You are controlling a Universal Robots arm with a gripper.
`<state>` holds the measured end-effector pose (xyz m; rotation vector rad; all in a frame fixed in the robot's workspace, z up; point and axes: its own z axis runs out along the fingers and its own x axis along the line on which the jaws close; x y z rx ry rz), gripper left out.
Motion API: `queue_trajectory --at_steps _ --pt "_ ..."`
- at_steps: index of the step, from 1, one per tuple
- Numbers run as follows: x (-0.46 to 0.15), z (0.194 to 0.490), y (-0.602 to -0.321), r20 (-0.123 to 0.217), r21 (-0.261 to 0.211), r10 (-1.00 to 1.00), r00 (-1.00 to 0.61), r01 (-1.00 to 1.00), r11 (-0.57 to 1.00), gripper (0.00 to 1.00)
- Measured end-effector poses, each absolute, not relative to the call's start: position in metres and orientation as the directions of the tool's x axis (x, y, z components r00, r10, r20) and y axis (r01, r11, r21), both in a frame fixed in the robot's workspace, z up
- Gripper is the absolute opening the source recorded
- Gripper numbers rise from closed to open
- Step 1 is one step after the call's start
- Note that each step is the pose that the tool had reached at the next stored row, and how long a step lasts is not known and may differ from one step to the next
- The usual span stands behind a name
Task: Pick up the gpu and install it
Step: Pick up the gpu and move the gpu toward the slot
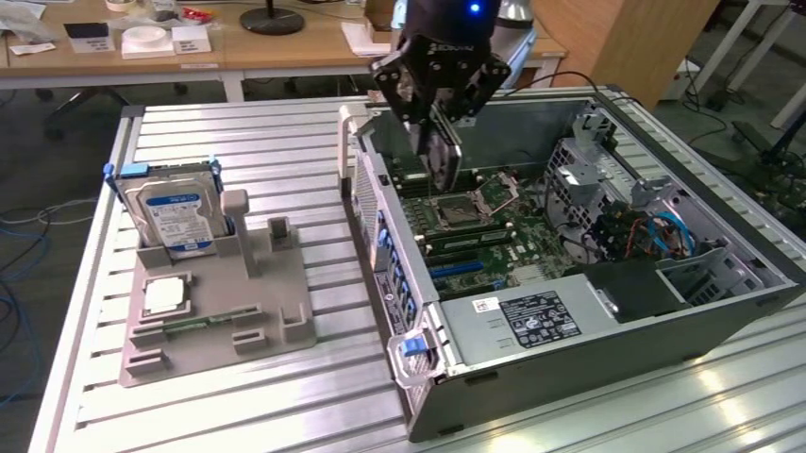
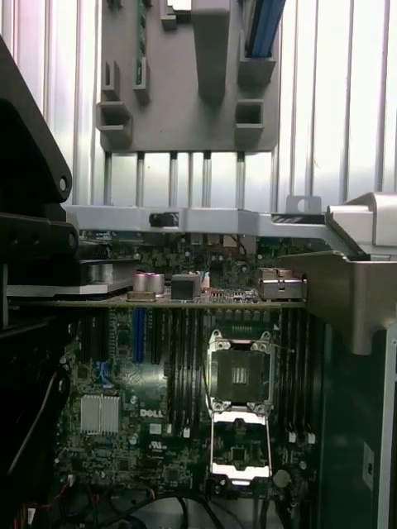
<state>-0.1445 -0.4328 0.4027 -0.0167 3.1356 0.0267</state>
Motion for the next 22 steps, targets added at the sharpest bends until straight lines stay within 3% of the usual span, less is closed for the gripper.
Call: queue_trajectory --at_steps 22 --pt "-0.044 0.4 -0.432 -0.006 0.017 -0.011 -1.0 -0.011 1.0 0.28"
